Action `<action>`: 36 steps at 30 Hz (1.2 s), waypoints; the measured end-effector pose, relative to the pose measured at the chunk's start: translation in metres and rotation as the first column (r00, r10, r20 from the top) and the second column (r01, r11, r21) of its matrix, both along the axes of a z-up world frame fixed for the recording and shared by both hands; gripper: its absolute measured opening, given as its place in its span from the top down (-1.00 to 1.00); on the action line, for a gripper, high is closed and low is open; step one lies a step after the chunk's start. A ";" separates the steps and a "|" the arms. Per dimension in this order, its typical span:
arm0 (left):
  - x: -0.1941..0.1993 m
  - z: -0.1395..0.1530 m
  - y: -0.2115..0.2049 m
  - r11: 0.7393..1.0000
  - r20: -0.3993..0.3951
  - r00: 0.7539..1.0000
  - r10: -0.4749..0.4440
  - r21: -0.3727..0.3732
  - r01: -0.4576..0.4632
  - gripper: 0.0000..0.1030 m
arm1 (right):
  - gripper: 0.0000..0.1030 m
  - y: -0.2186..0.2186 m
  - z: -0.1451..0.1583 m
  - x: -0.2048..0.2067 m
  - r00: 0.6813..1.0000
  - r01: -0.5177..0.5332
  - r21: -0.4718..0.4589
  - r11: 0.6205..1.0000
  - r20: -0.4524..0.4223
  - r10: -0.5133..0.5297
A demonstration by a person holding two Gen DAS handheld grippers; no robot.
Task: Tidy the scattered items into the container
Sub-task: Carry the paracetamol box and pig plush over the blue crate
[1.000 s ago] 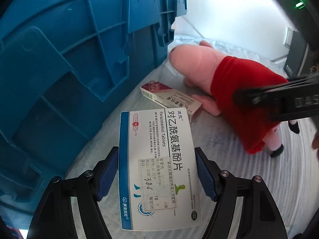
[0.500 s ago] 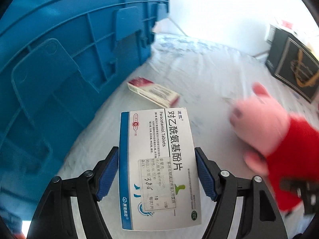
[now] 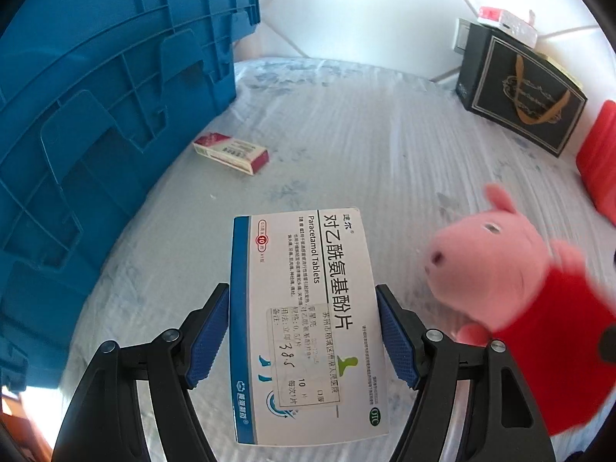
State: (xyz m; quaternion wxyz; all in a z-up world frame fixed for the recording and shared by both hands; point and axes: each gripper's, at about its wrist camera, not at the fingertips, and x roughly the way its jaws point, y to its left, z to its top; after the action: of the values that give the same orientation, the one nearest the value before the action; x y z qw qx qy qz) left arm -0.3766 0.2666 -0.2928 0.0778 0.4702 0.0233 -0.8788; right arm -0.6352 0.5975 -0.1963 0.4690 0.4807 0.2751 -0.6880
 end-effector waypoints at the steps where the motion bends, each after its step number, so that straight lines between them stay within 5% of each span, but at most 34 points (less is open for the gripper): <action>1: 0.000 -0.001 0.001 1.000 0.003 1.000 -0.001 -0.001 0.001 -0.42 | -1.00 -0.001 0.003 0.000 1.000 -0.007 0.000 1.000 -0.001 0.007; 3: 0.001 -0.002 0.002 1.000 0.008 1.000 -0.004 -0.002 0.004 -0.42 | -1.00 -0.010 -0.002 -0.003 0.999 0.034 0.021 0.999 0.018 -0.035; 4: 0.002 -0.001 0.002 1.000 0.009 1.000 -0.004 -0.002 0.004 -0.42 | -1.00 -0.015 -0.009 -0.005 0.983 0.176 0.048 0.983 0.036 -0.178; 6: 0.002 -0.002 0.005 1.000 0.008 1.000 -0.006 -0.002 0.006 -0.42 | -1.00 -0.020 -0.024 -0.011 0.955 0.284 0.108 0.953 0.054 -0.291; 11: 0.003 -0.004 0.009 1.000 0.007 1.000 -0.014 -0.004 0.014 -0.42 | -0.96 -0.030 -0.073 -0.030 0.922 0.349 0.176 0.921 0.114 -0.371; 13: 0.006 -0.001 0.010 1.000 0.001 1.000 -0.020 -0.009 0.020 -0.42 | -0.55 -0.029 -0.087 -0.031 0.910 0.352 0.165 0.921 0.171 -0.379; 15: 0.010 0.005 0.011 1.000 -0.014 1.000 -0.021 -0.015 0.020 -0.42 | -0.50 -0.028 -0.081 -0.026 0.909 0.373 0.130 0.919 0.150 -0.390; 21: 0.027 0.044 0.016 0.999 -0.088 0.996 -0.031 -0.027 0.029 -0.42 | -0.48 -0.018 -0.016 -0.009 0.918 0.394 -0.007 0.919 0.055 -0.393; 27: 0.051 0.115 0.009 0.998 -0.206 0.977 -0.050 -0.048 0.041 -0.42 | -0.48 -0.007 0.070 0.015 0.912 0.397 -0.139 0.907 -0.051 -0.407; 36: 0.077 0.259 -0.053 0.997 -0.453 0.888 -0.079 -0.027 0.075 -0.42 | -0.48 -0.062 0.221 0.057 0.853 0.369 -0.366 0.854 -0.231 -0.467</action>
State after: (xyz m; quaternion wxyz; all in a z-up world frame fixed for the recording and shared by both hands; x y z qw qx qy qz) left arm -0.2999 0.2139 -0.0336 0.0372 0.2524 0.0182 -0.9667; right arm -0.5784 0.5352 0.0244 0.3256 0.3353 0.1222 -0.8756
